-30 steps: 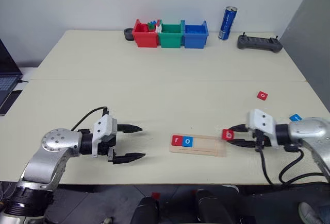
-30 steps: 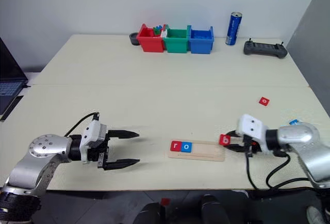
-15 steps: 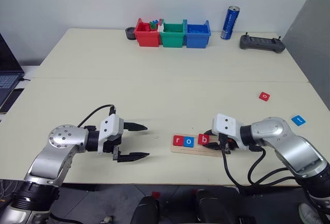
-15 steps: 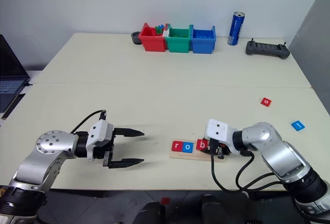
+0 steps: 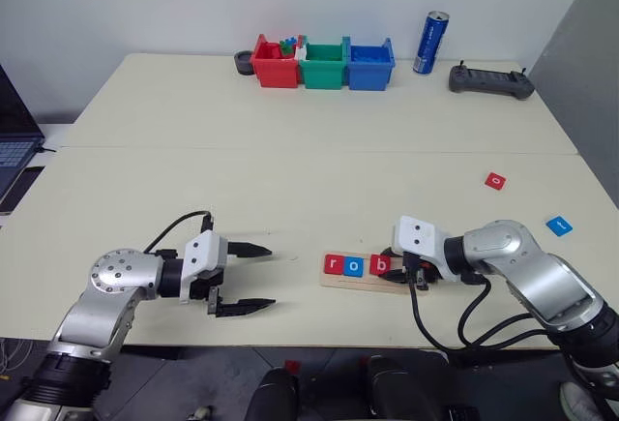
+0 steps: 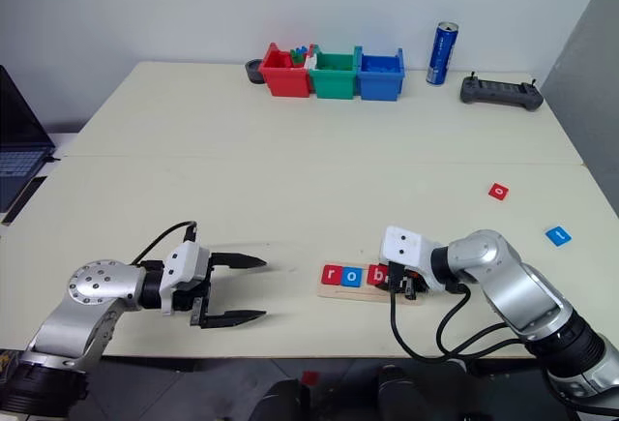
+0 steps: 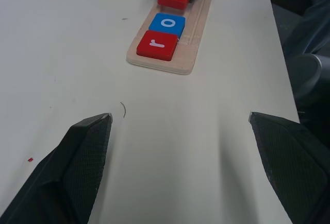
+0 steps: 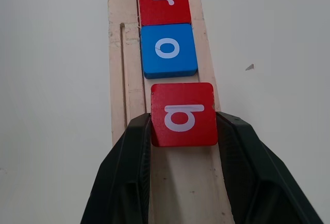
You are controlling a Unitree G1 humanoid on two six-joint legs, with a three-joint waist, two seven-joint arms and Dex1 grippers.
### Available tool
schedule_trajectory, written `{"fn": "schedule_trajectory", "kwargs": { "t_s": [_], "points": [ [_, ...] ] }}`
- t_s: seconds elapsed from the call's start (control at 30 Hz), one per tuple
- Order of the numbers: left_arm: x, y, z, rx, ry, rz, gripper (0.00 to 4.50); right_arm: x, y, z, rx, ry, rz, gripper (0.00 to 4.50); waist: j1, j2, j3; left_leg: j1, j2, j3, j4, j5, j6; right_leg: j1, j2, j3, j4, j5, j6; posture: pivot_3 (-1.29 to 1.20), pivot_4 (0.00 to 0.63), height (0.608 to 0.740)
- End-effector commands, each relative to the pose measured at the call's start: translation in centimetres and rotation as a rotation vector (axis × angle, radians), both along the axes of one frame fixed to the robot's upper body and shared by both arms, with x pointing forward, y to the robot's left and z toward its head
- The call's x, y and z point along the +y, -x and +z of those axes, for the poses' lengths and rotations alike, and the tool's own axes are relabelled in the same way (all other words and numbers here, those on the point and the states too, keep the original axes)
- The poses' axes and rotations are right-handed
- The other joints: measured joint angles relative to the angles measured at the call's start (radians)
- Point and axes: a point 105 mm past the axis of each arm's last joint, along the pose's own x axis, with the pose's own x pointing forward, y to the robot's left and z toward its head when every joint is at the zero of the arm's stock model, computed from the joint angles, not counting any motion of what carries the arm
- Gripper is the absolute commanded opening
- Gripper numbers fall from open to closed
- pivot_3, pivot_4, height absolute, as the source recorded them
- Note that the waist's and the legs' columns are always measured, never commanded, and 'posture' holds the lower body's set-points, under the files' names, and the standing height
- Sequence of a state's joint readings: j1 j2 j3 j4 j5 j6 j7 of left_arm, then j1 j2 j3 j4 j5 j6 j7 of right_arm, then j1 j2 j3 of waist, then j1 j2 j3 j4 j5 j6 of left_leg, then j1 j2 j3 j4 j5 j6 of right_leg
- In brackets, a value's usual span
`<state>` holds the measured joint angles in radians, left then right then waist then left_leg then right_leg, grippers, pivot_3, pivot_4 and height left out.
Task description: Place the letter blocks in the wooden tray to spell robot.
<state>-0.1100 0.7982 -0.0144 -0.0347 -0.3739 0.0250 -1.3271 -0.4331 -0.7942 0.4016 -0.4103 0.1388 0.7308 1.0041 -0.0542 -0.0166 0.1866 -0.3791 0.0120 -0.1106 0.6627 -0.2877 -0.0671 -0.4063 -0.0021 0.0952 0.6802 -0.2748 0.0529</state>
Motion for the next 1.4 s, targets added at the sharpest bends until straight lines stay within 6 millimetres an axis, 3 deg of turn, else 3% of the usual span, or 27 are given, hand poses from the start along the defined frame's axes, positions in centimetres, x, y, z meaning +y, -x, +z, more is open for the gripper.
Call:
{"fn": "schedule_trajectory", "kwargs": {
  "t_s": [0.03, 0.17, 0.2, 0.57, 0.97, 1.4],
  "points": [
    [-0.2, 0.2, 0.1, -0.022, 0.004, -0.018, 4.5, 0.5, 0.0, 0.8, -0.02, -0.005, 0.035, 1.46, 0.0, 0.0, 0.0, 0.0, 0.0, 0.0, 0.0, 0.0, 0.0, 0.0, 0.0, 0.0, 0.0, 0.0, 0.0, 0.0, 0.15, 0.74],
    [-0.3, 0.2, 0.1, -0.025, 0.006, -0.02, 4.5, 0.6, 0.0, 0.8, -0.016, -0.004, 0.04, 1.46, -0.001, 0.0, 0.0, 0.0, 0.0, 0.0, 0.0, 0.0, 0.0, 0.0, 0.0, 0.0, 0.0, 0.0, 0.0, 0.0, 0.15, 0.74],
    [-0.4, 0.3, 0.1, -0.026, 0.007, -0.021, 4.5, 0.6, 0.0, 0.8, -0.015, -0.005, 0.041, 1.81, -0.001, 0.0, 0.0, 0.0, 0.0, 0.0, 0.0, 0.0, 0.0, 0.0, 0.0, 0.0, 0.0, 0.0, 0.0, 0.0, 0.15, 0.74],
    [-1.0, 0.2, 0.8, -0.03, 0.015, -0.023, 4.5, 0.9, -0.2, 2.2, -0.032, -0.051, 0.028, 1.81, -0.001, 0.0, 0.0, 0.0, 0.0, 0.0, 0.0, 0.0, 0.0, 0.0, 0.0, 0.0, 0.0, 0.0, 0.0, 0.0, 0.15, 0.74],
    [-1.3, 0.1, 0.9, -0.031, 0.018, -0.025, 4.5, 0.9, 0.3, 0.7, -0.016, -0.042, 0.049, 1.81, -0.002, 0.0, 0.0, 0.0, 0.0, 0.0, 0.0, 0.0, 0.0, 0.0, 0.0, 0.0, 0.0, 0.0, 0.0, 0.0, 0.15, 0.74],
    [-1.5, -0.1, 1.3, -0.035, 0.019, -0.021, 4.5, 1.6, 0.3, 1.5, -0.053, -0.128, 0.083, 1.81, -0.001, 0.0, 0.0, 0.0, 0.0, 0.0, 0.0, 0.0, 0.0, 0.0, 0.0, 0.0, 0.0, 0.0, 0.0, 0.0, 0.15, 0.74]
  ]
}}
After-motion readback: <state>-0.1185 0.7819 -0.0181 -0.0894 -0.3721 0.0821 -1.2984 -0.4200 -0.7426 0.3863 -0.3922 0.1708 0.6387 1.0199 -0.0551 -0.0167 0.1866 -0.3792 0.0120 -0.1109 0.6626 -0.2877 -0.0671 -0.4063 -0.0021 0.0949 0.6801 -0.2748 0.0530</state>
